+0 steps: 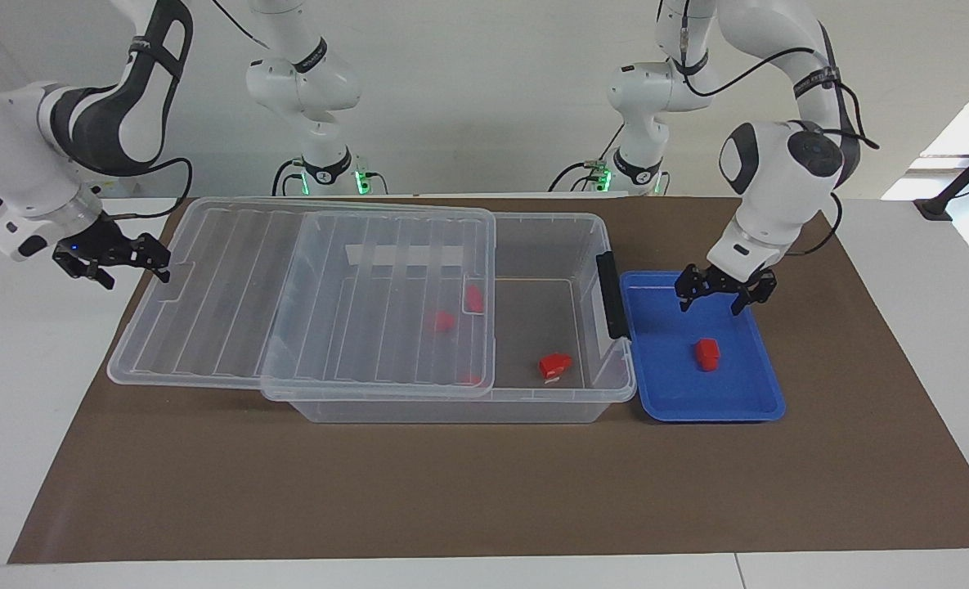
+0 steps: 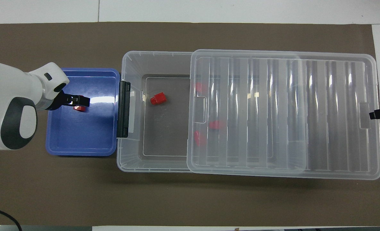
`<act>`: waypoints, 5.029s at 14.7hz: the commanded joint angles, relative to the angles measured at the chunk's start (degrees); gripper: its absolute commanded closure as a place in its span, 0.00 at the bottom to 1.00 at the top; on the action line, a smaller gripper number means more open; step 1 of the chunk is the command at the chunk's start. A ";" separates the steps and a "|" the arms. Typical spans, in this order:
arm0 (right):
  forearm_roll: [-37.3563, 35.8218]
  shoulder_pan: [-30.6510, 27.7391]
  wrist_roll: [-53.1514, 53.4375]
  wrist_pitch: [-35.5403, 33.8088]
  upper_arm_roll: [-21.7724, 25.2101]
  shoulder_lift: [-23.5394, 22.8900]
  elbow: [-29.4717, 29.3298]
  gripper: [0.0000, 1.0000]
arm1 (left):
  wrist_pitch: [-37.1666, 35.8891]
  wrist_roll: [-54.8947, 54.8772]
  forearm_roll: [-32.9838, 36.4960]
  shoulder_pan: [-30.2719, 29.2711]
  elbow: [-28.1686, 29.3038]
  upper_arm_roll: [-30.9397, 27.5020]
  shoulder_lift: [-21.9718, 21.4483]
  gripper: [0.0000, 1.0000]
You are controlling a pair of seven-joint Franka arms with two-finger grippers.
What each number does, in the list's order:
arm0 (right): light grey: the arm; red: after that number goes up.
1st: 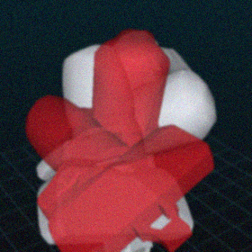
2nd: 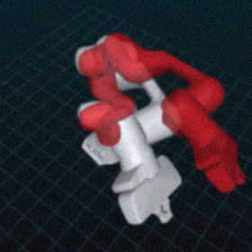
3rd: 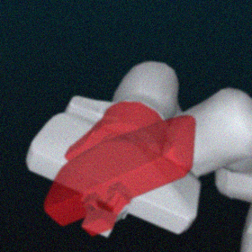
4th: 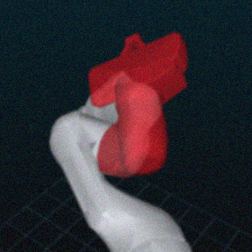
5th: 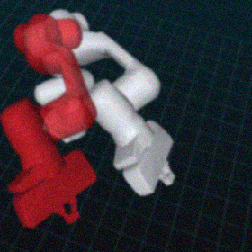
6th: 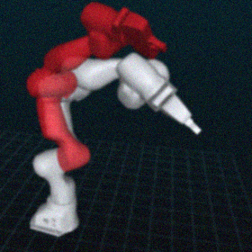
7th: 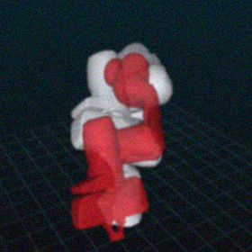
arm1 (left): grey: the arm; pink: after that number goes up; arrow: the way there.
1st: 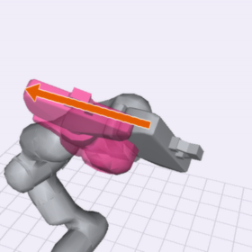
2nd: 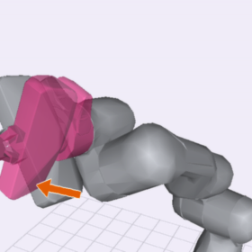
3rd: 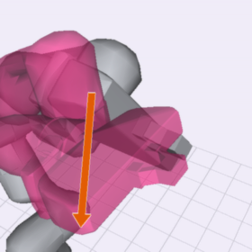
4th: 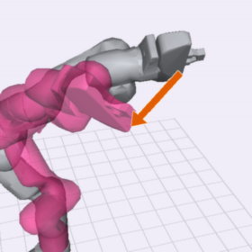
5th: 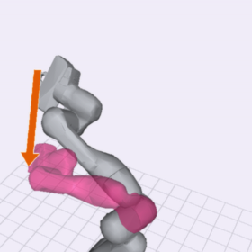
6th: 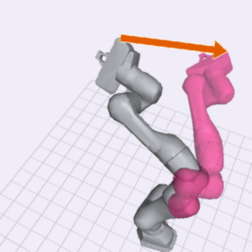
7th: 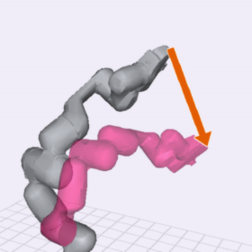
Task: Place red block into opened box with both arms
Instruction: 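Reach the left gripper down to the red block in the blue tray, then grasp the red block with the left gripper and lift it, then carry the red block with the left gripper into the opened clear box, then open the left gripper to release the red block inside the box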
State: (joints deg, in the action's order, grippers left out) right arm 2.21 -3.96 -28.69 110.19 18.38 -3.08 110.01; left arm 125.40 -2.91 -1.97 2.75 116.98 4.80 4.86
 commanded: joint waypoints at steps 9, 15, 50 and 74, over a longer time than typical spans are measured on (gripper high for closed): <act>-1.06 1.67 8.19 -10.42 -3.43 -2.36 -11.11 0.00 | 15.14 -4.04 -0.76 -3.55 6.86 -0.59 5.95 0.00; -0.54 3.24 17.68 -19.47 -8.01 1.59 -13.68 0.00 | 15.67 -3.51 -0.76 -3.99 7.21 -0.50 5.95 0.11; -0.80 8.00 25.87 -23.35 -7.22 1.68 -19.48 0.00 | 6.87 34.98 -0.58 28.27 -0.61 0.12 4.53 1.00; -0.80 8.00 25.96 -23.62 -7.22 1.68 -19.48 0.00 | -25.01 17.51 -1.02 11.50 -14.04 -0.59 -10.93 0.00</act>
State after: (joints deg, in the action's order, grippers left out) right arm 2.12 3.76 -3.44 86.05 10.98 -2.12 89.76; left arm 104.99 19.81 -2.10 18.62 107.90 3.89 -7.55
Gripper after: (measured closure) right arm 0.000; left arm 0.000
